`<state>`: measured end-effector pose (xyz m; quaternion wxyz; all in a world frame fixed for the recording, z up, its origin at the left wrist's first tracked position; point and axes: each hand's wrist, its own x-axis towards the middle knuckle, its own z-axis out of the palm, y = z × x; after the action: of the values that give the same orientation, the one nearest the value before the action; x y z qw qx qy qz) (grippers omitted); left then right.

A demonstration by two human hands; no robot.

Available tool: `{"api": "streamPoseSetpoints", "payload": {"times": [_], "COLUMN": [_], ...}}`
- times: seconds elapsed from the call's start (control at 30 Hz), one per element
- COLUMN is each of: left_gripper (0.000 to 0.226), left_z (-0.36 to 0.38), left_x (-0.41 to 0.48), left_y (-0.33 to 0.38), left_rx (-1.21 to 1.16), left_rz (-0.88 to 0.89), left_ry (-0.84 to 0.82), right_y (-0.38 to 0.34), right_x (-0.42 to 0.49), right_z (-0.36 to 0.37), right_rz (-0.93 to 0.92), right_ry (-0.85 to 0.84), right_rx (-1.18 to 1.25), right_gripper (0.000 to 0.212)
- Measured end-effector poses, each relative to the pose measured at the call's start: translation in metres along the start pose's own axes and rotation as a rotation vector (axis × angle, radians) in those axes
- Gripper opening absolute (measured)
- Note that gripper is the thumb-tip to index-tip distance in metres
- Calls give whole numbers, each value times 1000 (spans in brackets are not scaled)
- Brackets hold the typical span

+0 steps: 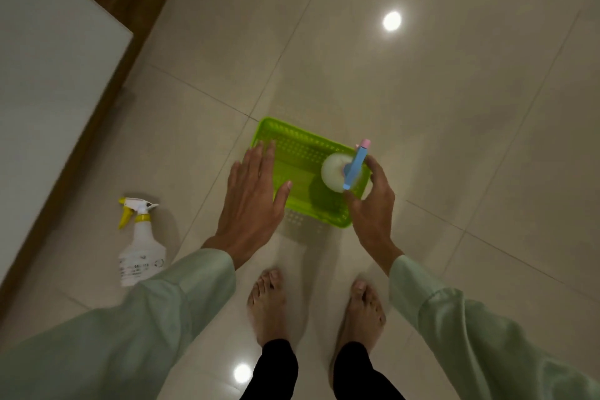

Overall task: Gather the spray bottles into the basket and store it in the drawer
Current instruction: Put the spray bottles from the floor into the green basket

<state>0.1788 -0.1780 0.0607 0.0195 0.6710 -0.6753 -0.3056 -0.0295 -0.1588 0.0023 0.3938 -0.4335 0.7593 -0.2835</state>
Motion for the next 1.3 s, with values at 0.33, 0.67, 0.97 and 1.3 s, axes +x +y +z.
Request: {"api": "streamPoseSetpoints", "payload": {"times": [0.33,0.67,0.97,1.3], "left_gripper": [66,65,67,67], "left_z": [-105,-135,-94,-76], "left_x": [-125,-205,-201,-167], "left_y": [-31,-189,-318,-355], "left_rx": [-46,-97,-133,-167], "left_rz": [-200,-398,-399,-343], "left_ry": [116,113,39,32], "right_y": [-94,-161,-111,-91], "right_x": [-132,-204,-190,-172], "right_z": [-10,173,353,408], "right_rz": [-38,-13,176,469], "right_ry": [-177,-505,-612,-490], "right_rx": [-139,-140,-262,-16], "right_gripper": [53,78,83,30]}}
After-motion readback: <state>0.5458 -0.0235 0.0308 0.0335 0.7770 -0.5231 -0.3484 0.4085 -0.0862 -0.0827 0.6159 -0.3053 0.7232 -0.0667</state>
